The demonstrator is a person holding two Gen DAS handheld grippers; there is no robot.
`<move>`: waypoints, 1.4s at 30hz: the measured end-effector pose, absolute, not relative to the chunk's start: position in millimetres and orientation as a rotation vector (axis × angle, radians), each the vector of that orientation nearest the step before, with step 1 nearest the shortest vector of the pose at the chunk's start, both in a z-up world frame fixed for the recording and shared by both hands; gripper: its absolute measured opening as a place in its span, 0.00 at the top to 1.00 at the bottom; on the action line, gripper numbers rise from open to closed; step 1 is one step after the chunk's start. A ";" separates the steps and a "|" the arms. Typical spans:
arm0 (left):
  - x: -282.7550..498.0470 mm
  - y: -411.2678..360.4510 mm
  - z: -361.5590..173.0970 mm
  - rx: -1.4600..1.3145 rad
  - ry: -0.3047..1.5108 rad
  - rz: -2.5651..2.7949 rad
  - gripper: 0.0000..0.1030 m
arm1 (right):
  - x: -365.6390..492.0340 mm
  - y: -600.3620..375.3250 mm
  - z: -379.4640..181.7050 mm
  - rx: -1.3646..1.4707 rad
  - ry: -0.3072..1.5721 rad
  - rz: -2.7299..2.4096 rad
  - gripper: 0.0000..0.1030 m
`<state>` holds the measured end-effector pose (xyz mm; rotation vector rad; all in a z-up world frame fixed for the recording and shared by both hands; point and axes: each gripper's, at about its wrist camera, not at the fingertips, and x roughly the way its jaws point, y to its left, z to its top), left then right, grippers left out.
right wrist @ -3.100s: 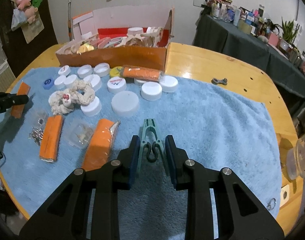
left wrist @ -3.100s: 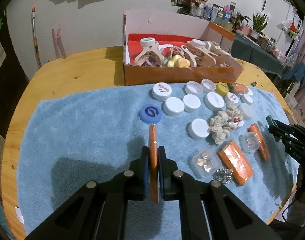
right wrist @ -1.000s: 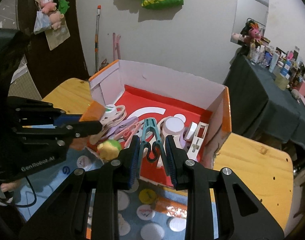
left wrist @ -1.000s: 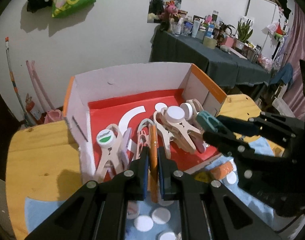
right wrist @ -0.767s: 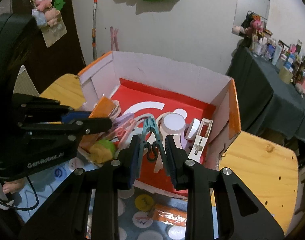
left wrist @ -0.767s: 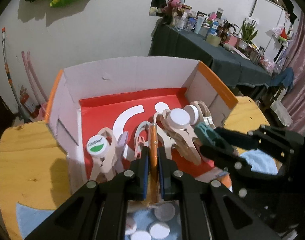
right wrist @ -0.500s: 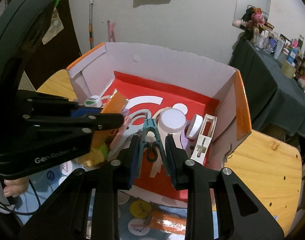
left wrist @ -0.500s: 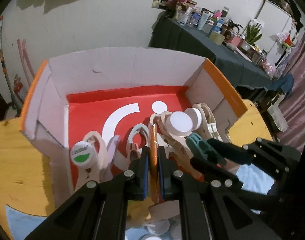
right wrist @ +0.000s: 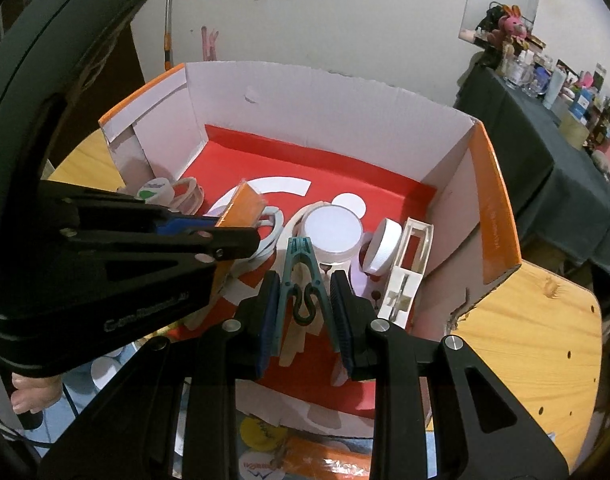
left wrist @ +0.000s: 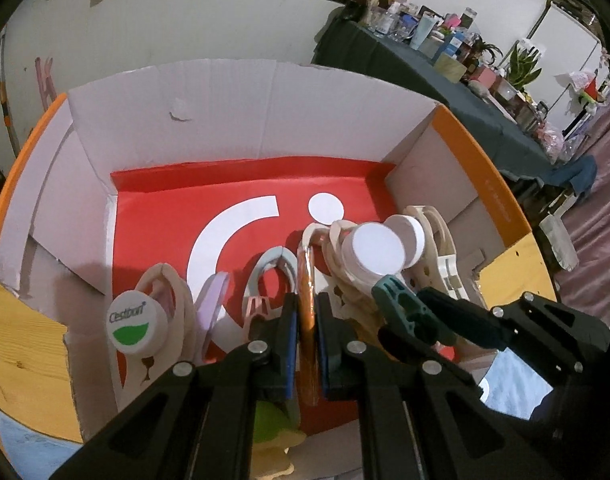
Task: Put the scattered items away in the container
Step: 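Carry orange packet and green clothespin over the cardboard box with both grippers, then lower both items into the box and open both grippers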
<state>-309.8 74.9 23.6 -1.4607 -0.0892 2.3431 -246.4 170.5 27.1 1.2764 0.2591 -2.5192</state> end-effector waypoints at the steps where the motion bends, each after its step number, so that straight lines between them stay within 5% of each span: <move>1: -311.0 74.8 22.6 -1.464 -0.090 2.343 0.91 | -246.7 169.9 26.3 1.281 0.264 -2.518 0.76; 42: -312.0 75.9 11.2 -1.496 -0.088 2.360 0.89 | -252.0 163.0 16.4 1.310 0.320 -2.543 0.75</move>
